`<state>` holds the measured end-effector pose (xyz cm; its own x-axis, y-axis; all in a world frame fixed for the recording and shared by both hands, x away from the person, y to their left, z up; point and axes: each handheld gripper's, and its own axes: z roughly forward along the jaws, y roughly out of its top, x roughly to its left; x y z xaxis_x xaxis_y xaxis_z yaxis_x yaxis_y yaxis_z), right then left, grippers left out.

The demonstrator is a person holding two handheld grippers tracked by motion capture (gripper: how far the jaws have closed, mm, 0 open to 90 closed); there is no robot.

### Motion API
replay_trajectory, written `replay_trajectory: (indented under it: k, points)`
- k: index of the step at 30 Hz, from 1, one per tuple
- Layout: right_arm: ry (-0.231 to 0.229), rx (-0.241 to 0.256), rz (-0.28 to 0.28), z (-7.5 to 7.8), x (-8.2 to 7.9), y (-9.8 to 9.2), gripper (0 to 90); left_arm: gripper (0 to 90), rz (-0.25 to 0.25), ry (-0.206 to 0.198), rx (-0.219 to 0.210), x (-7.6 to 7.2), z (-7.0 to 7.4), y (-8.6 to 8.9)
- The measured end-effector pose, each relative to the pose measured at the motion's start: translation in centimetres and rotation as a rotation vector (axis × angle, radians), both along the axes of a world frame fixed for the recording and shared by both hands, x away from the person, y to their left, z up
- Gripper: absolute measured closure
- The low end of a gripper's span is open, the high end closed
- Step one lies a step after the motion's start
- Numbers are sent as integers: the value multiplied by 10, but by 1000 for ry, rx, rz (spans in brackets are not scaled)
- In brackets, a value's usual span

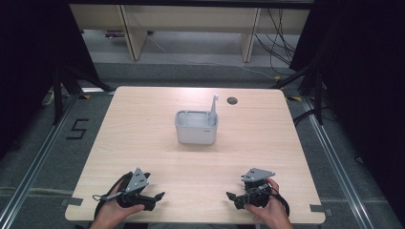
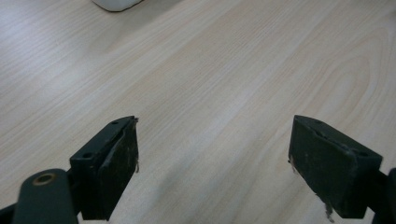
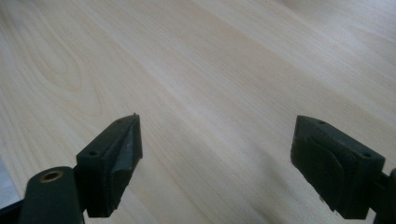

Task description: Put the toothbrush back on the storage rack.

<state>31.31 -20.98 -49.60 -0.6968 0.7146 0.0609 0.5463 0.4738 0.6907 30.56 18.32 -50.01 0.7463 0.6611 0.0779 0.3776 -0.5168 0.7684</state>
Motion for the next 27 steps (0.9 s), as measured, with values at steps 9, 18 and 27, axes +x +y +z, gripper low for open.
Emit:
replay_trajectory:
  k: [9, 18, 27]
  points:
    - [6, -8, 13, 1, 1, -2, 175, 154, -2, -1, 2, 0, 0, 0]
    - [-5, -10, 24, 1, 2, -2, 175, 154, -3, -2, 4, 0, 1, 0]
    - [-14, -11, 26, 0, 2, -2, 175, 154, -1, -3, 2, 0, 1, 0]
